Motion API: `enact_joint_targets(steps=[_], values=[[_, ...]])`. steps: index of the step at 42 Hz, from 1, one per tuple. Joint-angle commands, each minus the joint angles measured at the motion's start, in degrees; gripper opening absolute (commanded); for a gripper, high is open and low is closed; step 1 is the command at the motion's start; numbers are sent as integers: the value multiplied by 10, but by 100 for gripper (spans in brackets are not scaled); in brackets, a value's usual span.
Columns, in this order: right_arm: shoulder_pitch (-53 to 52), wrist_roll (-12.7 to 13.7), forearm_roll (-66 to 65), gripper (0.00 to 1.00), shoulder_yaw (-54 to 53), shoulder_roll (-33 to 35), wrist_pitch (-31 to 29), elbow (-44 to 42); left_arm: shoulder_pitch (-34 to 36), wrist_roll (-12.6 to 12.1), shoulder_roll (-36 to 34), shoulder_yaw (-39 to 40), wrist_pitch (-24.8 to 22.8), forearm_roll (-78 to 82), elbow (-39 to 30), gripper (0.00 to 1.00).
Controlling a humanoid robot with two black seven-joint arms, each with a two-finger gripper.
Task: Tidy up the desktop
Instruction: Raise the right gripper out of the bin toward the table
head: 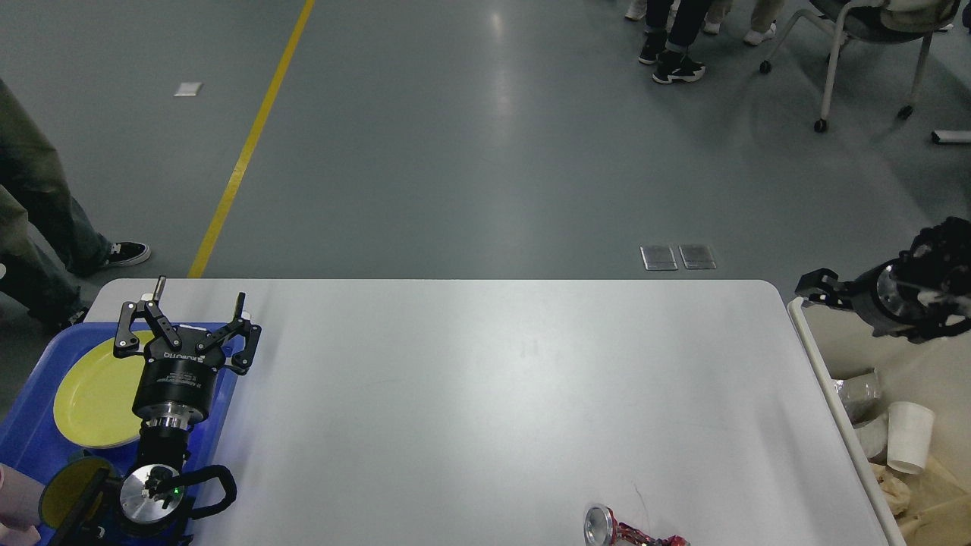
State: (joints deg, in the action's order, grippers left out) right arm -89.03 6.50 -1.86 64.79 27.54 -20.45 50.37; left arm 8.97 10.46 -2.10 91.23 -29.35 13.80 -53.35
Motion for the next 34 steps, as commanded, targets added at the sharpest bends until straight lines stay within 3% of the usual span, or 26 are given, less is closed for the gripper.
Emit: enact_joint_targets(steps=[1,9,15,26,34], values=[[-107,41,-6,100,4,-8,-66,93,0,0,0,0,0,0,0,96],[-247,56,-2,100,22,-67,-217,167,0,1,0,0,0,0,0,96],[-326,56,4,100,22,-92,-282,224,0,1,0,1,0,0,0,96],[-479,57,16,100,17,-122,-282,400,0,1,-1,1,0,0,0,96],[-492,56,36,100,15,-126,-275,413,0,1,0,1,0,0,0,96]])
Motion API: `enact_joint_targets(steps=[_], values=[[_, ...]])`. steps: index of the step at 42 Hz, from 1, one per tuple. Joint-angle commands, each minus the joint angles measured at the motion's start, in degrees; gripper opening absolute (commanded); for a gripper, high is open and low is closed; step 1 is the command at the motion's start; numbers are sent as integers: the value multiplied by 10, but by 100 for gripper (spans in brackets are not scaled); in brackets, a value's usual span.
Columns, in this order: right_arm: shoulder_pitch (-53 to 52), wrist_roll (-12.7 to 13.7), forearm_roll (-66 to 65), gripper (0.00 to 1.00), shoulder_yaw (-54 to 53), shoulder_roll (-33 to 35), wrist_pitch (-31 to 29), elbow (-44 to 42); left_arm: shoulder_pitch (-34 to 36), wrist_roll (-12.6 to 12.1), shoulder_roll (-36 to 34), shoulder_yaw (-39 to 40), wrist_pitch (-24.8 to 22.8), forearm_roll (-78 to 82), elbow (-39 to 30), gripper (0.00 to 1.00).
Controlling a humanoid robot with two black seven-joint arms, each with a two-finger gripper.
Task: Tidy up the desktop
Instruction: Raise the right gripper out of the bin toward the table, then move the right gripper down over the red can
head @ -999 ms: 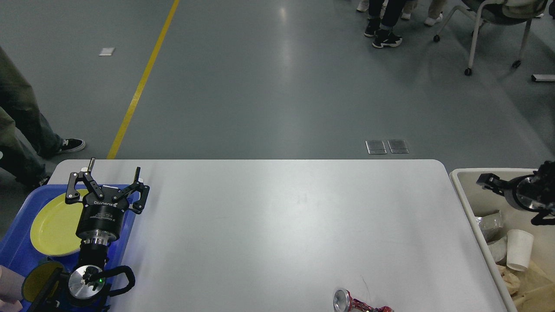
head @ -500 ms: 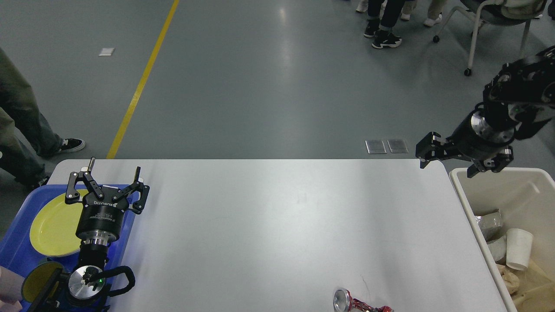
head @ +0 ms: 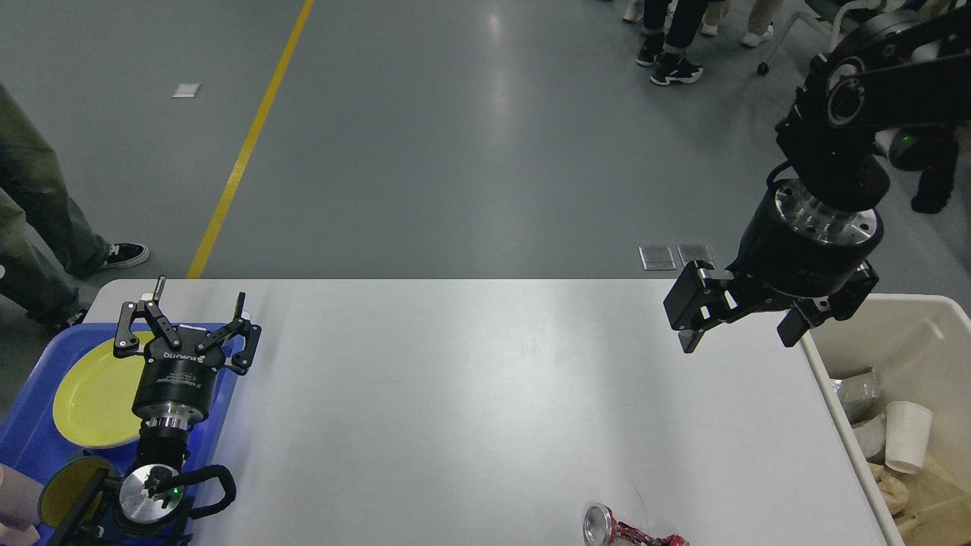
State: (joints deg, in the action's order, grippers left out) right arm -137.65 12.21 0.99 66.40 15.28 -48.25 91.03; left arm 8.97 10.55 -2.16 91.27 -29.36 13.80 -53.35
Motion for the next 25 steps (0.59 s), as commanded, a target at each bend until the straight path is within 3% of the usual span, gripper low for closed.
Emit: enact_joint_targets(steps=[1,18,25], values=[[-6,-2,8,100,-2,-3,3,6,0,0,1,1,0,0,0,96],[6,-5,30,100,-13,-48,6,3,0,0,0,1,0,0,0,96],[23,-3,30,100,-31,-48,80,7,0,0,0,0,0,0,0,96]])
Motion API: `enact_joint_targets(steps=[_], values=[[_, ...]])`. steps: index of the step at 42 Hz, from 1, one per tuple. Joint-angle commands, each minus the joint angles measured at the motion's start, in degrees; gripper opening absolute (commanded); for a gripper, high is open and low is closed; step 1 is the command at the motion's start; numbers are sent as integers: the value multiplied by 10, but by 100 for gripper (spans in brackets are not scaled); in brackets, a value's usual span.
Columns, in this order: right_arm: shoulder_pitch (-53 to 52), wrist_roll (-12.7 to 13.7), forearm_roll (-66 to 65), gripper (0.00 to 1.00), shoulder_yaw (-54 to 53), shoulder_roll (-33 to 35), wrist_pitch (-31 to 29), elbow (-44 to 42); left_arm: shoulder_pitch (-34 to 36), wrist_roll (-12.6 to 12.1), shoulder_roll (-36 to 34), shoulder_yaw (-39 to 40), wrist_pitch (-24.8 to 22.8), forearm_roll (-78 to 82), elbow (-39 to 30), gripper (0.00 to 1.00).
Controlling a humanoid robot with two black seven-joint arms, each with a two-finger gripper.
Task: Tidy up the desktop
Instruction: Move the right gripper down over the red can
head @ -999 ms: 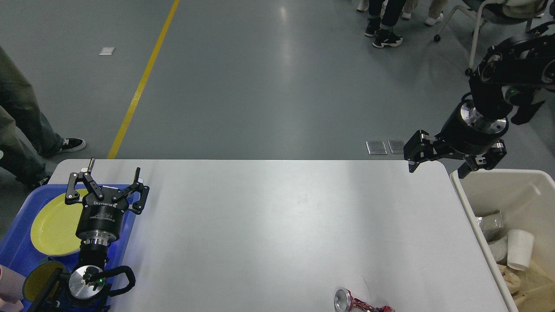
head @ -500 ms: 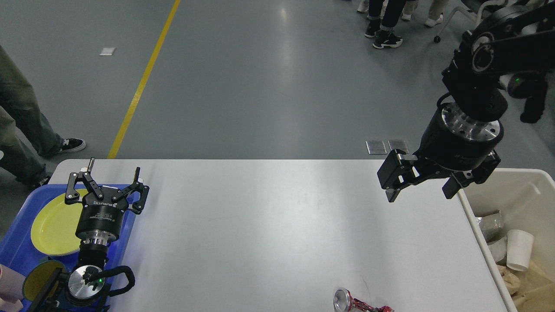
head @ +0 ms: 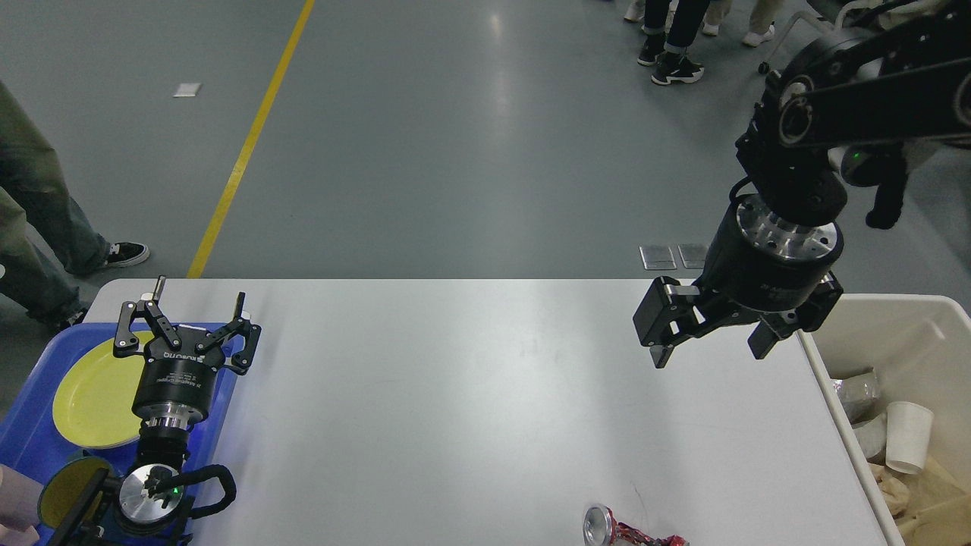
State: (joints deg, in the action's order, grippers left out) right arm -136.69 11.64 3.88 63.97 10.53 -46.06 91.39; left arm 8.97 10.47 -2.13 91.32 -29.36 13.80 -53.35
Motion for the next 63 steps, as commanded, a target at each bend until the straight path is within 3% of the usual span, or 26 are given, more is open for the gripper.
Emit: enact_joint_targets(steps=[1,4,7,18,30,39,63], values=[[19,4,0,100,-9,-2,72,4,0,0,0,-1,0,0,0,96],[36,5,-13,99,-16,-8,102,8,0,1,0,0,0,0,0,96],[70,4,-47,90,-39,-18,114,8,0,0,0,0,-1,0,0,96],[179,-1,-333,82,-145,-17,127,60,0,0,0,-1,0,0,0,96],[340,8,-560,82,-167,-69,137,57,0,0,0,-1,0,0,0,96],[440,58,-608,83,-160,-98,163,25,0,0,0,0,-1,0,0,96],[553,59,-605,85,-146,-130,236,-56,0,0,0,0,-1,0,0,96]])
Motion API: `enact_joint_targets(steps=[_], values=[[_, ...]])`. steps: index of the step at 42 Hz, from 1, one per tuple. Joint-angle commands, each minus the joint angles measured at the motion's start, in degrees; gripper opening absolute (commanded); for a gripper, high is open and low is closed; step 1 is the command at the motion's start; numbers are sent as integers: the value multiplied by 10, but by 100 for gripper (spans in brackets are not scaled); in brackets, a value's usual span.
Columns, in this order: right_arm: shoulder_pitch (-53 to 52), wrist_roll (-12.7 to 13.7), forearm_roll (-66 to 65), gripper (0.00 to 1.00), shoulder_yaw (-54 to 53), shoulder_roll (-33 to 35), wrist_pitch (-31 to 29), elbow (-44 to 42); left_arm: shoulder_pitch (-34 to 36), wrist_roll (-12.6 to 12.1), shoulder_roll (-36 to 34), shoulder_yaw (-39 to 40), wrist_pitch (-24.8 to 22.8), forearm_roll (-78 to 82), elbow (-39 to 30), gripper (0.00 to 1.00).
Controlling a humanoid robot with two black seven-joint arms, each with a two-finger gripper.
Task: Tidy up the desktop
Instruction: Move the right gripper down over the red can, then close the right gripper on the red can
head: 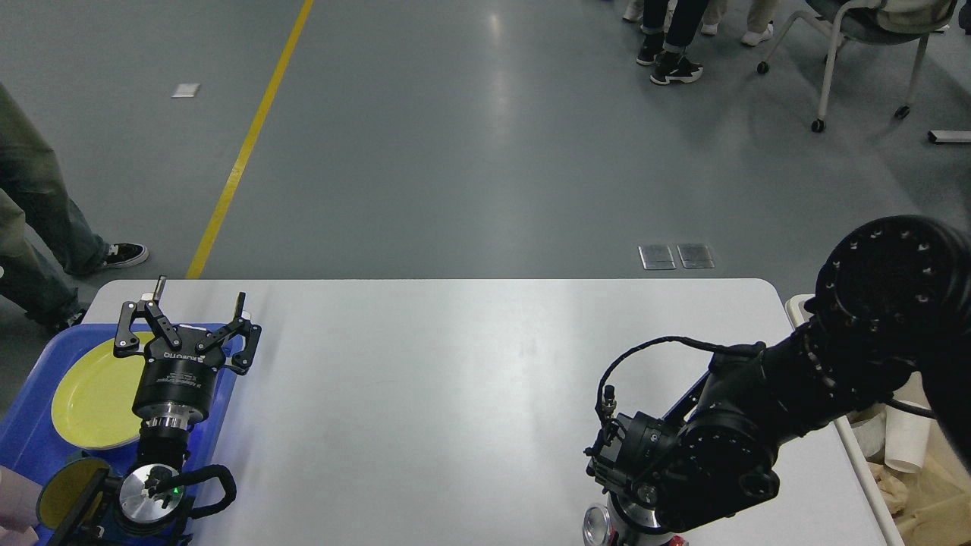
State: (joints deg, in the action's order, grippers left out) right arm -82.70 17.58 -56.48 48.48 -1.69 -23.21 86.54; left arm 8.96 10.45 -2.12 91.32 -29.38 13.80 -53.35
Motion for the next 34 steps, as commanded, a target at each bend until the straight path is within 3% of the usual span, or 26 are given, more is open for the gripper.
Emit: enact_joint_targets(steps=[1,18,23,27,34], values=[[14,0,0,85,10,-9,11,-11,0,0,0,-1,-1,0,0,96],[50,0,1,81,35,-28,33,-61,0,0,0,0,-1,0,0,96],[49,1,1,63,39,-28,33,-61,0,0,0,0,-1,0,0,96],[48,1,2,34,51,-28,31,-61,0,0,0,-1,0,0,0,96],[50,0,2,36,52,-29,31,-61,0,0,0,0,-1,0,0,96]])
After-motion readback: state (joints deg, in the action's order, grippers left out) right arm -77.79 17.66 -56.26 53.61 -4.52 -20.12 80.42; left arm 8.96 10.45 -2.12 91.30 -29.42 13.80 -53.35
